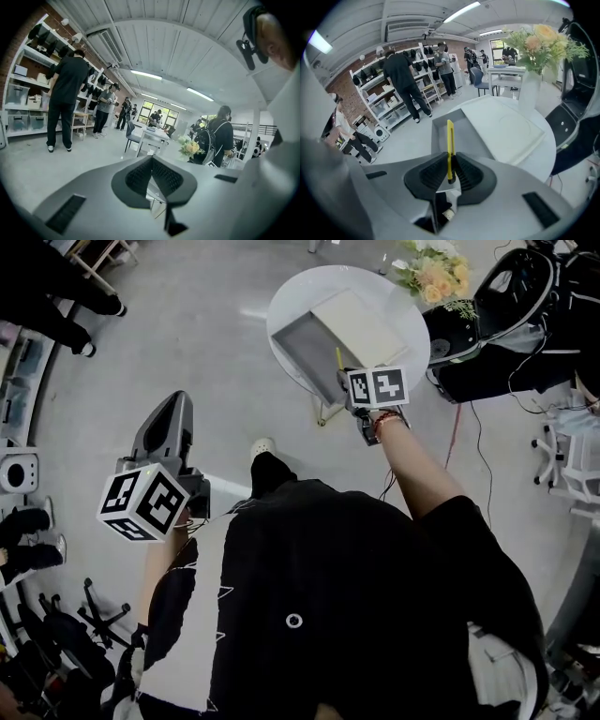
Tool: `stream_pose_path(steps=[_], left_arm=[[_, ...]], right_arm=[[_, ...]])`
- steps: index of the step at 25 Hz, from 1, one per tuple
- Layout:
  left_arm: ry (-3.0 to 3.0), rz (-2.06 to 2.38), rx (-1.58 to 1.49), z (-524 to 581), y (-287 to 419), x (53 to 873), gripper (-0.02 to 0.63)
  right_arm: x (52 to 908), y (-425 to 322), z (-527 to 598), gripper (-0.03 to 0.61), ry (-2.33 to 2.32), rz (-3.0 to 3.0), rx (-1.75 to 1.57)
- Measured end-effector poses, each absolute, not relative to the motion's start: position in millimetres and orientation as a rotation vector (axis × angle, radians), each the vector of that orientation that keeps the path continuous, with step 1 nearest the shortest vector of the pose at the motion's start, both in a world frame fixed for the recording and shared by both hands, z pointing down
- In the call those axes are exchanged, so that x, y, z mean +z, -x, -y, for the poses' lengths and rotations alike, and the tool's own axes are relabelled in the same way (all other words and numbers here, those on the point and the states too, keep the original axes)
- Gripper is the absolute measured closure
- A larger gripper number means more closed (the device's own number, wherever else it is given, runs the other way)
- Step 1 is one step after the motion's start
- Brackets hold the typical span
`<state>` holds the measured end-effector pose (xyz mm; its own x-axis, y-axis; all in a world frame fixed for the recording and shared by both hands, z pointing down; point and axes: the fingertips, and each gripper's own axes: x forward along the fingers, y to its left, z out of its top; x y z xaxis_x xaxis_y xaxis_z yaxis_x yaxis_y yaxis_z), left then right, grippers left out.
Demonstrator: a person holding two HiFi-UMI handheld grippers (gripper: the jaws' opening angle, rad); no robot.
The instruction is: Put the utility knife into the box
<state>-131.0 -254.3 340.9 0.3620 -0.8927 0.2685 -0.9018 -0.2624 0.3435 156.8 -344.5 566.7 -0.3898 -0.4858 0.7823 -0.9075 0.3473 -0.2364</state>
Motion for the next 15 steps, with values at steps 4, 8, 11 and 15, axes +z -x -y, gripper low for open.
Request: stream_pose_path(steps=[4,8,11,15], left_arm=[[-2.176,1.553,0.023,268,138,346,0.603],[-2.179,1.528,0.02,280,141,349,0.603],[-2.18,1.517,0.013,286,153,348,0.603],[-2.159,1.516,0.01,298,164,355,0.603]], right_arm=[[577,-161,351,0.522,-1.215,1.964,0.916],[584,-158,355,0.522,-1.201,1.925,0.928],[586,-149,356,0.522,-1.188,1.892,0.916],[594,-144,365,0.522,-1.16,1.85,0.91]])
